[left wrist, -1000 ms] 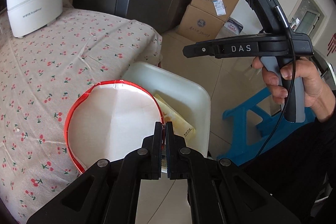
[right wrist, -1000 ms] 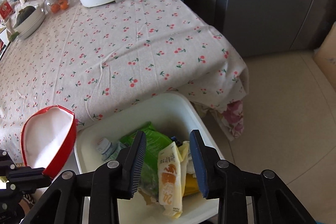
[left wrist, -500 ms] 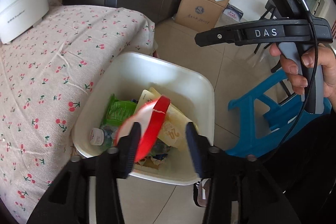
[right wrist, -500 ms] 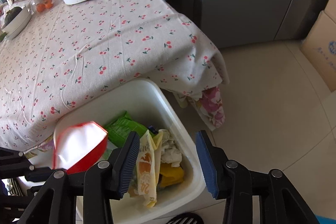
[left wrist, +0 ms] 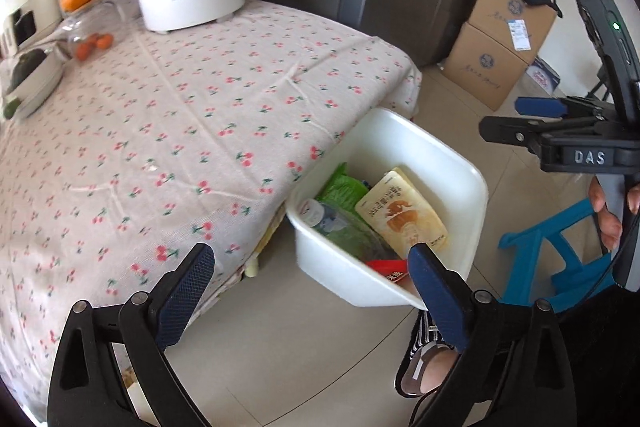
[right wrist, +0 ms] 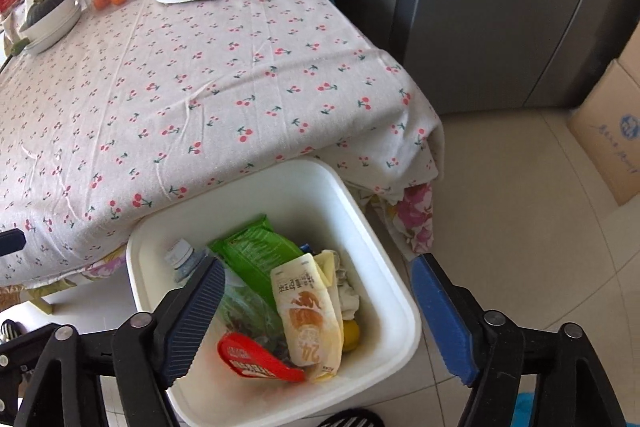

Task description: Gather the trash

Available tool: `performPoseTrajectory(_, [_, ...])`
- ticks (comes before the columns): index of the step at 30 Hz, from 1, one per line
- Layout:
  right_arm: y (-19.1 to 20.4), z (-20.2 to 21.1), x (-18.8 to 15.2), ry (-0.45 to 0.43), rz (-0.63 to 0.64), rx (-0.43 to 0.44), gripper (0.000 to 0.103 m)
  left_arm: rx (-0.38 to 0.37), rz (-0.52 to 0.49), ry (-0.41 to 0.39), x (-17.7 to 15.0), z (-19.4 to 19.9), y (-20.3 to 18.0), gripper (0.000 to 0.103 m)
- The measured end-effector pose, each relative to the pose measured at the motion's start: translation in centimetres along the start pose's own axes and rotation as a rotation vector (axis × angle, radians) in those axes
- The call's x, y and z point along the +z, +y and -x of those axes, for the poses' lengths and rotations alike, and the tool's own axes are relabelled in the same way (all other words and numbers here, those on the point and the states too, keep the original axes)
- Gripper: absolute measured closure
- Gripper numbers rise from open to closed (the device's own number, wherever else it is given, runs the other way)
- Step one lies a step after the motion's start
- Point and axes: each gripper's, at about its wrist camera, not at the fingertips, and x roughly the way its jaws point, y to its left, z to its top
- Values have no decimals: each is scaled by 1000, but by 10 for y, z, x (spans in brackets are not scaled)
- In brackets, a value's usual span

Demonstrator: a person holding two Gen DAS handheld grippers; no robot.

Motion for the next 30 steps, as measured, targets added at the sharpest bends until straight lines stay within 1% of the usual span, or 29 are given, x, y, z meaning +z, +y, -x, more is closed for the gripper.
performPoseTrajectory(1, [8, 3, -2, -3, 11, -5, 11, 21, 27, 3, -5, 5, 7, 4])
performPoseTrajectory(3, [22, 8, -6, -4, 30, -7, 8, 59, 69, 0, -14, 16, 19, 4])
performPoseTrajectory(7, [45, 19, -18, -17, 26, -23, 1, 143, 123, -31, -30, 41, 34, 4])
performPoseTrajectory(10, [62, 25, -27, -10, 21, -67, 1, 206, 162, -51, -39, 61, 43, 4])
performPoseTrajectory(12, [75, 29, -32, -13, 29, -65, 1, 238, 180, -68, -45, 74, 46, 4])
performPoseTrajectory(15, [94, 41, -40, -47, 28, -77, 1, 260, 193, -107, -52, 92, 50, 4])
performPoseTrajectory(19, [113, 61, -47, -127, 34, -103, 1, 266, 207, -145, -58, 107, 54, 4])
performPoseTrajectory(21, [117, 66, -48, -151, 21, -99, 1, 276, 210, -162, -60, 111, 57, 4])
performPoseTrajectory(24, [120, 66, -44, -160, -2, -88, 1, 291, 215, -178, -63, 115, 58, 4])
performPoseTrajectory(30, [127, 73, -40, -221, -3, -116, 1, 311, 229, -219, -60, 121, 61, 4])
